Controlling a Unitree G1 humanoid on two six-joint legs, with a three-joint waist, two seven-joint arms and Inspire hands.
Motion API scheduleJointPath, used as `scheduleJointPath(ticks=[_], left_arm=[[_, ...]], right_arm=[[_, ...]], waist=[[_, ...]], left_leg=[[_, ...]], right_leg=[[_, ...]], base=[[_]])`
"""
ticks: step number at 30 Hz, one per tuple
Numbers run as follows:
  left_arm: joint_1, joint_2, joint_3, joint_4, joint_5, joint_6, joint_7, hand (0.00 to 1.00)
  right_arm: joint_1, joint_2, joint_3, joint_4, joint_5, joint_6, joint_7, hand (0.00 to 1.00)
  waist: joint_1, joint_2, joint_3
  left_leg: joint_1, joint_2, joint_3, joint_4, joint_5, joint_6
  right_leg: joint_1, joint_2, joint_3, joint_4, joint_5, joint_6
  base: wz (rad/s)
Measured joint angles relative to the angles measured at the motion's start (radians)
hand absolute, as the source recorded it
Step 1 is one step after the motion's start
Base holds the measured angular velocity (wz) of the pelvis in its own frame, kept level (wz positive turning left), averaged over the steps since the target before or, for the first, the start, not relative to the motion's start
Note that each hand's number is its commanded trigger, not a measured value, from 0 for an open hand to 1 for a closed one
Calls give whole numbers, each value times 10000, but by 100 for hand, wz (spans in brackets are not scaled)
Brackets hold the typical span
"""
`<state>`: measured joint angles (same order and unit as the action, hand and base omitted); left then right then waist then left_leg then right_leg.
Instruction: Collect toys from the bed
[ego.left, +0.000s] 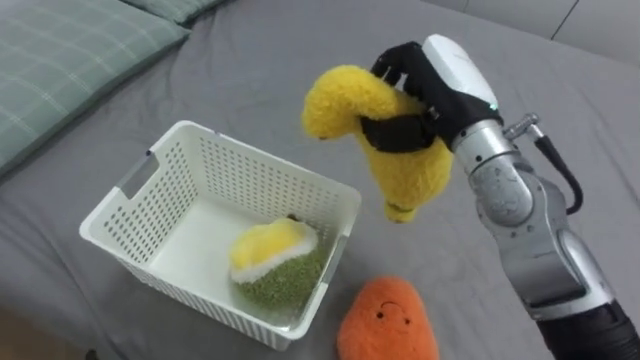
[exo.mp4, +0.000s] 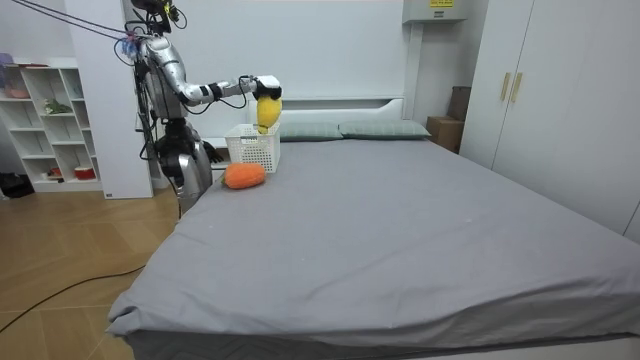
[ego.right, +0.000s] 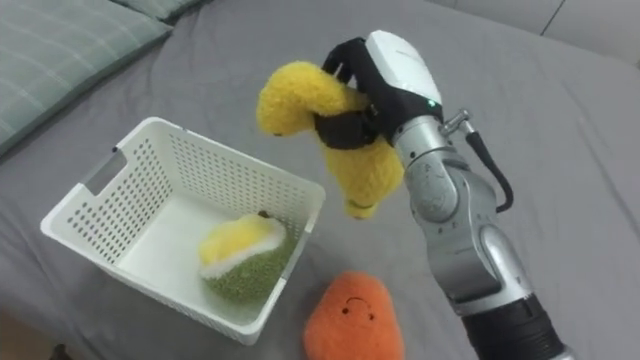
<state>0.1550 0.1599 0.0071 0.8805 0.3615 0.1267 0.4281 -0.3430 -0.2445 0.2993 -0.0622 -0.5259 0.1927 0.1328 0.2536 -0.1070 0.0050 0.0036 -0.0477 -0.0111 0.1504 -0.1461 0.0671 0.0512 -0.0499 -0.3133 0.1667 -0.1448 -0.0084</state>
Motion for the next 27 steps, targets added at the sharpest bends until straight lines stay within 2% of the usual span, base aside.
scheduleJointPath(ticks=[3, 7, 10, 11, 12, 13, 14, 15, 19, 27], left_arm=[[-143, -59, -17, -1, 2, 232, -2, 0], [-385, -238, -19, -2, 34, 385, -2, 0], [-517, -341, -26, -9, 36, 406, -2, 0], [-520, -348, -30, -10, 36, 407, -2, 0], [-520, -348, -29, -13, 37, 409, -2, 0], [-519, -345, -16, -62, 43, 430, -4, 0], [-516, -345, -16, -151, 43, 473, -13, 0], [-518, -345, -15, -205, 43, 480, -17, 0], [-605, -337, 3, -362, 44, 473, -37, 0], [-602, -344, 46, -340, 48, 478, -79, 0]], right_arm=[[-326, 430, 624, 164, 113, 179, 234, 100], [-755, 934, 1247, 671, 168, 283, 430, 100], [-978, 1141, 1494, 1068, 266, 292, 545, 100], [-1003, 1279, 1520, 1188, 274, 292, 545, 67], [-1021, 1327, 1534, 1254, 293, 292, 545, 51], [-1035, 1390, 1559, 1324, 285, 294, 550, 44], [-1035, 1384, 1621, 1330, 248, 294, 550, 11], [-1034, 1383, 1643, 1330, 217, 294, 550, 0], [-1035, 1389, 1700, 1330, 180, 293, 565, 0], [-1034, 1381, 1705, 1374, 213, 289, 673, 0]], waist=[[14, -15, 13], [465, -5, 64], [742, -23, 130], [831, -37, 139], [843, -46, 144], [874, -63, 159], [950, -70, 161], [992, -70, 161], [1108, -70, 161], [1129, -81, 157]], left_leg=[[-119, -19, -155, 36, 3, 2], [-130, -31, -196, 24, 7, 5], [-145, -32, -222, 12, 6, 3], [-168, -35, -258, 8, 6, 3], [-177, -37, -282, 9, 6, 3], [-186, -41, -320, 21, 6, 3], [-206, -50, -358, 31, 7, 4], [-210, -53, -366, 34, 7, 5], [-289, -98, -500, 102, 9, 7], [-298, -159, -550, 144, 23, 32]], right_leg=[[-4, -15, -216, -59, -2, 3], [10, -39, -354, -166, -2, 4], [-4, -38, -380, -169, -2, 4], [-2, -26, -436, -174, -2, 4], [-2, -27, -466, -174, -2, 4], [-3, -27, -490, -176, -2, 4], [-3, -31, -532, -176, -2, 4], [-3, -33, -550, -177, -2, 5], [-3, -66, -712, -180, -18, 29], [12, -114, -733, -167, -30, 49]], base=[[18], [4], [1], [5], [9], [10], [9], [7], [9], [0]])
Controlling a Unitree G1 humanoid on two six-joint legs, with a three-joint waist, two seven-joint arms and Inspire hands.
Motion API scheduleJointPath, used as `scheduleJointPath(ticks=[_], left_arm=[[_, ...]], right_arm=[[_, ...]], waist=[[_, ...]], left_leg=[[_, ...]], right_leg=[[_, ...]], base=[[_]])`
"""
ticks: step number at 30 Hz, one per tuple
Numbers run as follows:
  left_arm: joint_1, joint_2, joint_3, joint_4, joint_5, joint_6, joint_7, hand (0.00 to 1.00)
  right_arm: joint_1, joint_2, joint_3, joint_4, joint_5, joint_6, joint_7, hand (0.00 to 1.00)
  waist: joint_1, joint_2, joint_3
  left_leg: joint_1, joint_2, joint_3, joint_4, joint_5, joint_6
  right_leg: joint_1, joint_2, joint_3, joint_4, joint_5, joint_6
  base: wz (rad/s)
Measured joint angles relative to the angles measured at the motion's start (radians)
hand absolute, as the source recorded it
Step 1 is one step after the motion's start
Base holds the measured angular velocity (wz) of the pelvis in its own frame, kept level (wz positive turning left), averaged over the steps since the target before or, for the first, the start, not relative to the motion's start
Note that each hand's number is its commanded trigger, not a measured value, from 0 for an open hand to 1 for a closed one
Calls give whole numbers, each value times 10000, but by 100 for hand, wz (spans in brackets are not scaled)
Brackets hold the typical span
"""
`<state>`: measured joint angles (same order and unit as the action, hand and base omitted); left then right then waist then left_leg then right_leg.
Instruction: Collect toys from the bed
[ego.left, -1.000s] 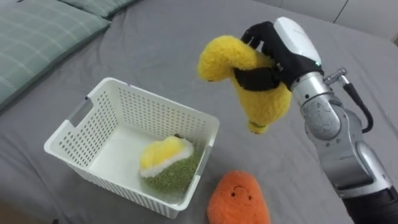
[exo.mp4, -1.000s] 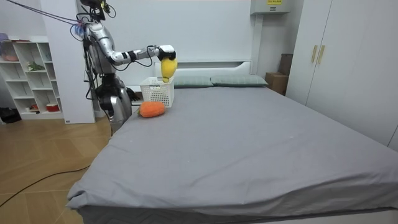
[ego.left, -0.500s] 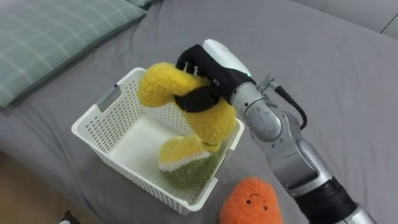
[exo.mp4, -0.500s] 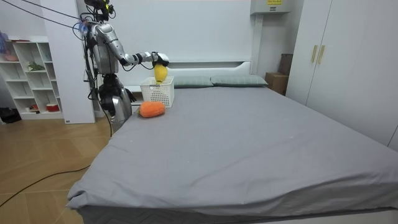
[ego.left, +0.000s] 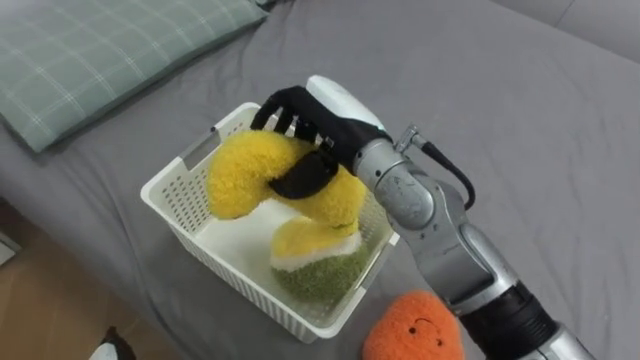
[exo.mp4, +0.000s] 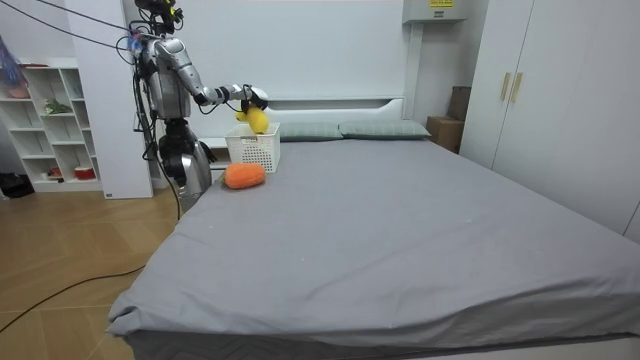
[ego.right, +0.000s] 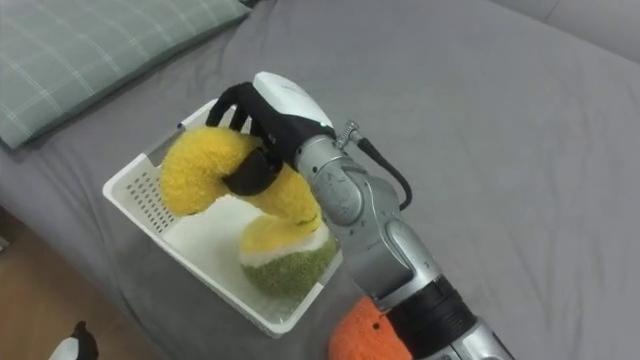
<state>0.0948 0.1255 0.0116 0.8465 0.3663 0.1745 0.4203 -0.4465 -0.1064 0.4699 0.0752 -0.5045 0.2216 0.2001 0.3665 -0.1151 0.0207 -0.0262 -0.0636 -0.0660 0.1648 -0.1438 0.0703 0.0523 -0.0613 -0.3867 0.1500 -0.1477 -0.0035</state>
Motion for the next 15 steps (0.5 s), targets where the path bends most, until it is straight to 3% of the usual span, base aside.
scheduleJointPath(ticks=[5, 9, 15], left_arm=[[3, -14, 49, 1, 17, 0, -12, 0], [26, -9, 60, -2, 33, 6, -116, 0], [136, -24, 200, -6, 218, -63, -107, 0]], right_arm=[[2, -50, -2, 408, 74, -20, 0, 0], [63, -317, -18, 443, 254, -21, -109, 0], [934, -511, -418, 412, 360, -265, -703, 0]], waist=[[-40, 3, 2], [-78, 1, 0], [-216, -5, -4]], left_leg=[[3, -7, -2, 1, 3, 5], [9, -7, 11, -6, 3, 5], [55, -8, 16, 6, 6, 10]], right_leg=[[17, -6, -20, -2, -1, 2], [17, -4, 5, -2, -2, 3], [84, -3, 139, -6, -8, 14]], base=[[0], [0], [1]])
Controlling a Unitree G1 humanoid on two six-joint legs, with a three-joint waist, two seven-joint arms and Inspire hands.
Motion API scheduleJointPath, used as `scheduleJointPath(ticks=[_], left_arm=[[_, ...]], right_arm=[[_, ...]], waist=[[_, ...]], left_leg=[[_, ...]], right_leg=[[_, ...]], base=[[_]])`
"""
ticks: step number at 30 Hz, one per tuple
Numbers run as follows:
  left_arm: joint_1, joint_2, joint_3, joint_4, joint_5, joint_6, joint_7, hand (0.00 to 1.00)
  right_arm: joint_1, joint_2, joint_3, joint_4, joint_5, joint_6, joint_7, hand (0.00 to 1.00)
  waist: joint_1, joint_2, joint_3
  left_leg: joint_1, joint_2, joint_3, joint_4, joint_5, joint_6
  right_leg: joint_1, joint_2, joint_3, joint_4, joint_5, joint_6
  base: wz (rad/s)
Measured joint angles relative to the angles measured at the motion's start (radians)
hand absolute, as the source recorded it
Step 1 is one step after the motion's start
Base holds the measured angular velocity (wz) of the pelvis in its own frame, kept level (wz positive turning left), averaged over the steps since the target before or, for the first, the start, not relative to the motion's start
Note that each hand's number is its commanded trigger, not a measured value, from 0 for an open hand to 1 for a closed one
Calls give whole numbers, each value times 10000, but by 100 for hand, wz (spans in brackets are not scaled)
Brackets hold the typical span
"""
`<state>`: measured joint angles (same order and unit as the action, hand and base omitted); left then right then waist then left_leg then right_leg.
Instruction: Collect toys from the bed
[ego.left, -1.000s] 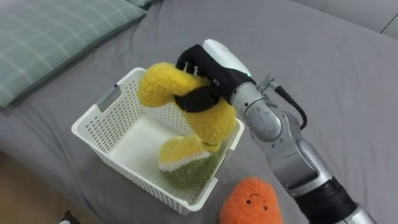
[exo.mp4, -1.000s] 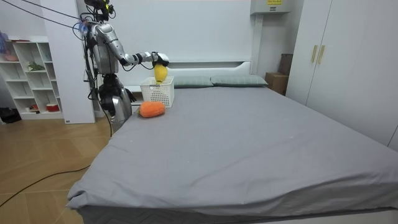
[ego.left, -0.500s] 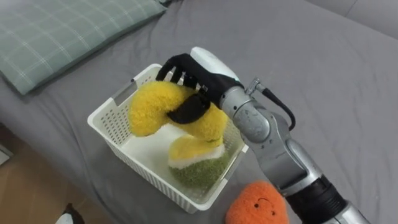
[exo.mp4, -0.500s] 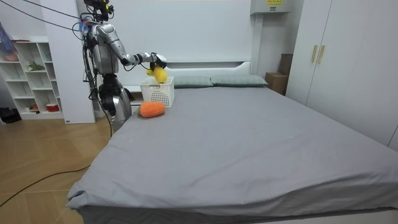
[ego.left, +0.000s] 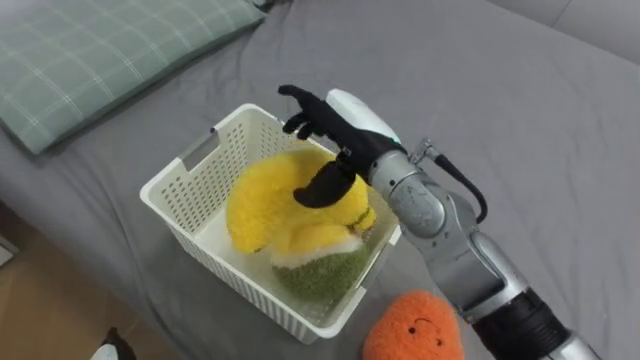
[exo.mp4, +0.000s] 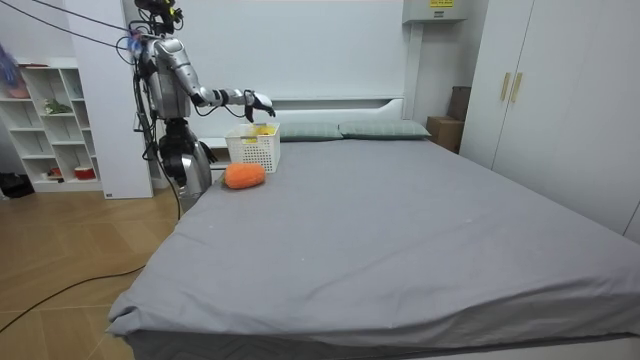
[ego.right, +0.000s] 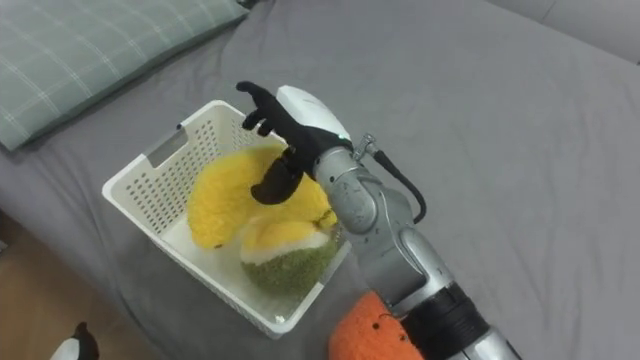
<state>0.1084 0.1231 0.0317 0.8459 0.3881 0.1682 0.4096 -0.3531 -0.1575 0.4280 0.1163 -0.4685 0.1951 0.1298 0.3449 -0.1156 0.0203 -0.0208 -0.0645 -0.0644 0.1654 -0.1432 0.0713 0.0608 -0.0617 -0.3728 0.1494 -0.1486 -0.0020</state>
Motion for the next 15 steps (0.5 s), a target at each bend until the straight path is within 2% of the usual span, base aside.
scheduleJointPath(ticks=[3, 6, 9, 12, 15], left_arm=[[114, -2, 153, -8, -17, -2, -1, 0], [331, -7, 384, 6, -16, -77, 18, 0], [695, -34, 654, 6, -40, -105, 135, 0], [1045, -261, 882, -3, -35, -258, 238, 0], [1213, -291, 956, 17, -15, -317, 324, 0]], right_arm=[[526, -165, -565, 1, 710, -119, -311, 0], [920, -228, -1414, -9, 1303, -298, -703, 0], [1745, -424, -2161, -106, 1440, -528, -1279, 0], [2917, -464, -2924, -49, 1543, -704, -1623, 0], [3460, -528, -3429, 676, 2028, -720, -1928, 0]], waist=[[-237, 64, 38], [-666, 153, 57], [-1015, 267, -31], [-1426, 421, -206], [-1771, 490, -208]], left_leg=[[115, -2, 15, 7, -3, 3], [140, -10, 47, 23, 2, 10], [330, 10, 208, -39, -4, 19], [383, 12, 337, -69, -14, 34], [488, 66, 505, -148, -15, 31]], right_leg=[[104, -60, 74, -4, -8, 12], [158, -1, 182, 0, -7, 15], [230, 4, 378, 5, -6, 19], [250, -16, 479, 18, -16, 40], [270, -31, 632, 43, -15, 37]], base=[[1], [-5], [-14], [-12], [-17]])
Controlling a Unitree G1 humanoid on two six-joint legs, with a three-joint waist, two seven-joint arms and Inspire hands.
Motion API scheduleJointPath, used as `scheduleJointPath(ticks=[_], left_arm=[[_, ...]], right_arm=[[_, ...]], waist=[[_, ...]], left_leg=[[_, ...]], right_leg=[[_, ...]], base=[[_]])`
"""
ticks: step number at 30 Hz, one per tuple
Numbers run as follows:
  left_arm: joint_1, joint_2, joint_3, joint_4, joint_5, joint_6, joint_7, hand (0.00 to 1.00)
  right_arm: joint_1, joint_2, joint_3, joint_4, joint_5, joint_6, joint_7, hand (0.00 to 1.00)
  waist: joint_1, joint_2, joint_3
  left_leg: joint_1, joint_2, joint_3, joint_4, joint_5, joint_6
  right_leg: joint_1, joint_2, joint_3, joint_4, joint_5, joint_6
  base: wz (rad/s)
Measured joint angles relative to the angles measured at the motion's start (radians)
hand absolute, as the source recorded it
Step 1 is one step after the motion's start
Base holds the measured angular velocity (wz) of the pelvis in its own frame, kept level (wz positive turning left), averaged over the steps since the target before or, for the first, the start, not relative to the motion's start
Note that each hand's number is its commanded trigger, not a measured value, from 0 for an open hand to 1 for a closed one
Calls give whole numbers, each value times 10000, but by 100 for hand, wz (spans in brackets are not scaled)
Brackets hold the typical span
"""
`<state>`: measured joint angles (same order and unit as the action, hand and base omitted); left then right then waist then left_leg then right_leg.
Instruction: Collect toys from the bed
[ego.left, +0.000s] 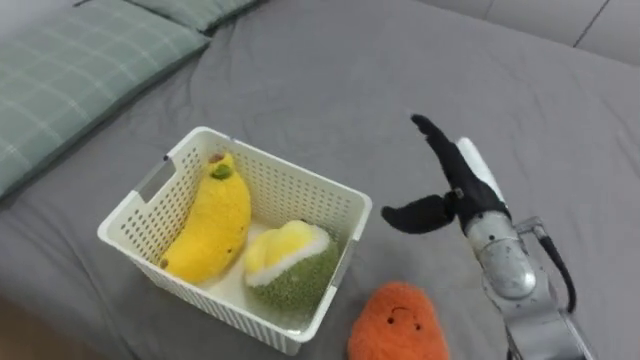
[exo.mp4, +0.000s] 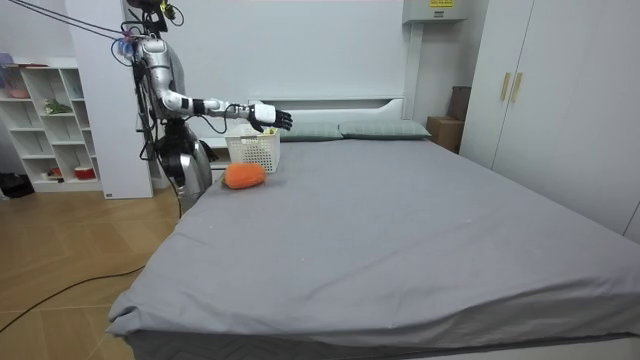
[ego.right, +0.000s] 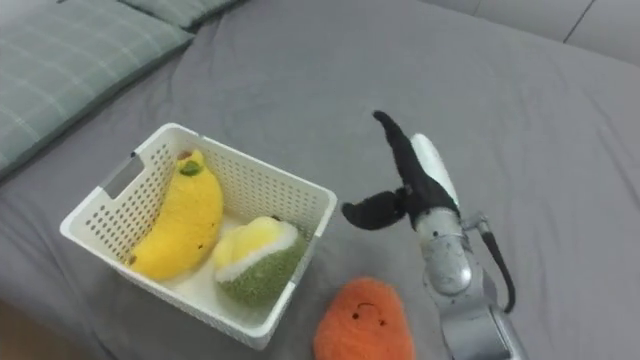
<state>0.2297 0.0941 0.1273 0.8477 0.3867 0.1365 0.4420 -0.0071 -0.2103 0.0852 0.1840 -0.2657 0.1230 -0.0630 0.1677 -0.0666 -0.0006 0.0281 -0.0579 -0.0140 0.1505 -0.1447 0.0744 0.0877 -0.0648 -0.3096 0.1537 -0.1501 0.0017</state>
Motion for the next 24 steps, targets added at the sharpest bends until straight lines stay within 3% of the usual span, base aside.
scheduleJointPath(ticks=[2, 7, 17, 20, 24], left_arm=[[25, 19, 88, 63, 0, -148, 38, 0], [112, 29, 224, 163, 0, -139, 112, 0], [299, 61, 54, 149, -24, -128, 198, 0], [243, 65, -131, 151, -12, -131, 211, 0], [108, 3, -342, 144, -2, -155, 213, 0]], right_arm=[[520, -125, -299, 149, 240, 5, -173, 0], [1007, -167, -305, 601, 265, 8, -216, 0], [1506, 117, 35, 2432, -564, -7, 2, 0], [1516, 174, 362, 2776, -909, -1, 228, 0], [1498, 468, 772, 2797, -999, -6, 551, 0]], waist=[[-183, -7, 0], [-395, -73, 15], [-615, -221, 55], [-559, -166, 54], [-521, 63, 46]], left_leg=[[41, 50, 127, -4, -13, -19], [190, 132, 452, 5, -83, -53], [254, 105, 555, 27, -194, 27], [246, 97, 545, 28, -216, 47], [236, 99, 537, 14, -231, 56]], right_leg=[[0, 35, 106, 15, 11, -18], [13, 133, 514, 14, 41, -67], [91, 159, 595, -29, 2, -1], [85, 160, 596, -34, 12, 19], [56, 160, 573, -33, 22, 28]], base=[[-19], [-23], [-1], [0], [0]])
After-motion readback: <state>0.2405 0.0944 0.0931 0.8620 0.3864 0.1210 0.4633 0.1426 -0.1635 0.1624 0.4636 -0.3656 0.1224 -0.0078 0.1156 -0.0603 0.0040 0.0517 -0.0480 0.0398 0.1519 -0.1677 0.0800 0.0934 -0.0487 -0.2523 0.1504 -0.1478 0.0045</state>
